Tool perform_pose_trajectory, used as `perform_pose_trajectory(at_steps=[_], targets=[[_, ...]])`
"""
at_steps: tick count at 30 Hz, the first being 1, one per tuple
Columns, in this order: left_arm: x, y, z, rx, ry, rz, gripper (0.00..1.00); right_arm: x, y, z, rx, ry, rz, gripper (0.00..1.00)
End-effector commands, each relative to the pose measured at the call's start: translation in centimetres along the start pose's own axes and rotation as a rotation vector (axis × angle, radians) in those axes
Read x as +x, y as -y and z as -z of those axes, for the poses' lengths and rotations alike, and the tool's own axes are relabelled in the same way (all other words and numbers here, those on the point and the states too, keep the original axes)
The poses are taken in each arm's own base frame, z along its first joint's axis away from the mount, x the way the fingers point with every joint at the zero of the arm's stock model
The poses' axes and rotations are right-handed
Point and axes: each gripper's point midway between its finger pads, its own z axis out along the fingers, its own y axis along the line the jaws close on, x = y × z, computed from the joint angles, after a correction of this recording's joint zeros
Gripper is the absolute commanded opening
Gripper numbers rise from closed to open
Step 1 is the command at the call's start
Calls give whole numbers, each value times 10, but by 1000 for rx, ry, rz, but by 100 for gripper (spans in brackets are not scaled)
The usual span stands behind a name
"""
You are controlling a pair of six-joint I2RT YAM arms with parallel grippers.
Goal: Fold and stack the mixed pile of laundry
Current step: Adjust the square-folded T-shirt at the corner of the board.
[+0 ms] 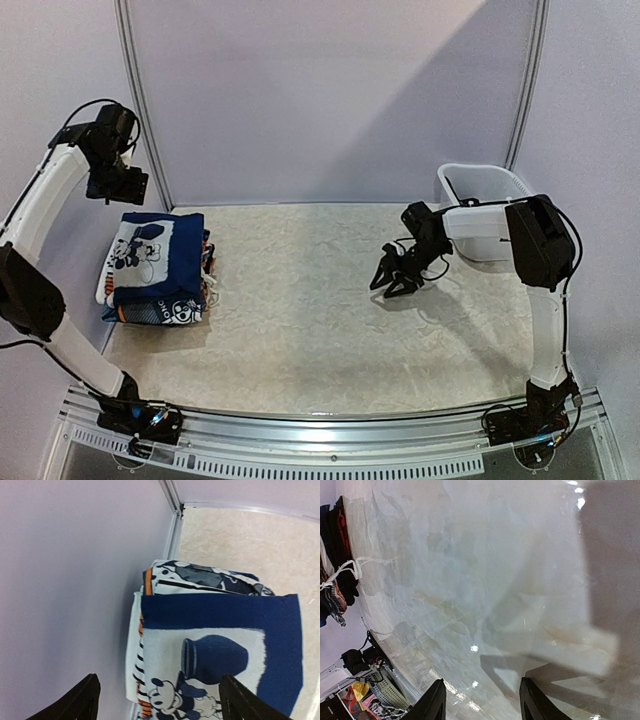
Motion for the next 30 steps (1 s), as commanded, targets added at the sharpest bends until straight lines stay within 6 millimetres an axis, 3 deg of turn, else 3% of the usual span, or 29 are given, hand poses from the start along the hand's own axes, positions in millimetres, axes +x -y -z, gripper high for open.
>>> perform_pose_trajectory(at_steps=[1, 10, 14, 19, 30], targets=[[39, 37, 3, 189, -97, 154, 83, 3, -8, 0, -17, 12, 16, 50], [77, 68, -41, 252, -202, 229, 84, 18, 2, 1, 6, -2, 11, 50], [89, 62, -70, 190, -233, 217, 84, 24, 6, 3, 25, -14, 14, 50], [78, 46, -97, 147, -192, 170, 82, 28, 7, 7, 45, -23, 28, 50], [66, 54, -139, 175, -146, -65, 78, 33, 9, 9, 62, -47, 37, 50]])
